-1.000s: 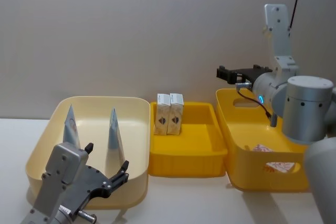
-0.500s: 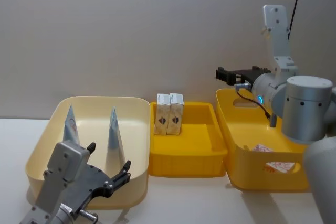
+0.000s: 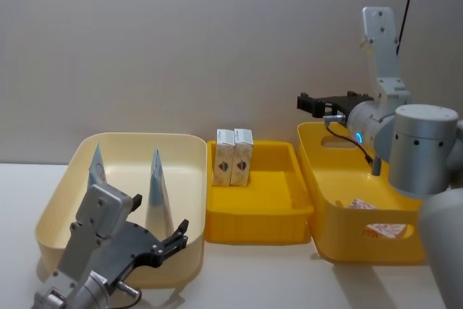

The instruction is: Bimanual collaborative sorting of washing and personal care products

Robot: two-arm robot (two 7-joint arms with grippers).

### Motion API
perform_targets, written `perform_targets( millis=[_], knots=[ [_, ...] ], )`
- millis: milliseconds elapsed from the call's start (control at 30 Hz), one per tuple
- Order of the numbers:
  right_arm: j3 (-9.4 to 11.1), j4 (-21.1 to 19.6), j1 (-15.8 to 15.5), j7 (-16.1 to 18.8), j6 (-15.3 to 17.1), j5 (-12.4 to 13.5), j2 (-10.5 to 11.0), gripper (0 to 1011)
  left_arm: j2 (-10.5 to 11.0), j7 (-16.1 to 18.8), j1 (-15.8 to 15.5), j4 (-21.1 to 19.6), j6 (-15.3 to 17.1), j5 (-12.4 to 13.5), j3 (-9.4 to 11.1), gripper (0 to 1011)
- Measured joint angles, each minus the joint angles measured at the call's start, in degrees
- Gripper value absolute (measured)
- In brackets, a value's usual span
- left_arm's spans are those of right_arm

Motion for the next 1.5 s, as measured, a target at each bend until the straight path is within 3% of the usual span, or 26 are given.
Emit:
perform_targets(
  millis=[667, 1500],
  knots=[
    [0.0, 0.03, 0.0, 0.03, 0.05, -0.01, 0.0, 1001, -1.18, -1.02, -3.05, 3.25, 1.52, 0.64, -1.35, 1003],
    [0.0, 0.02, -0.01, 0.02, 0.05, -0.01, 0.0, 1001, -4.82, -5.21, -9.29, 13.52, 0.74, -1.41, -3.19, 1003]
  ],
)
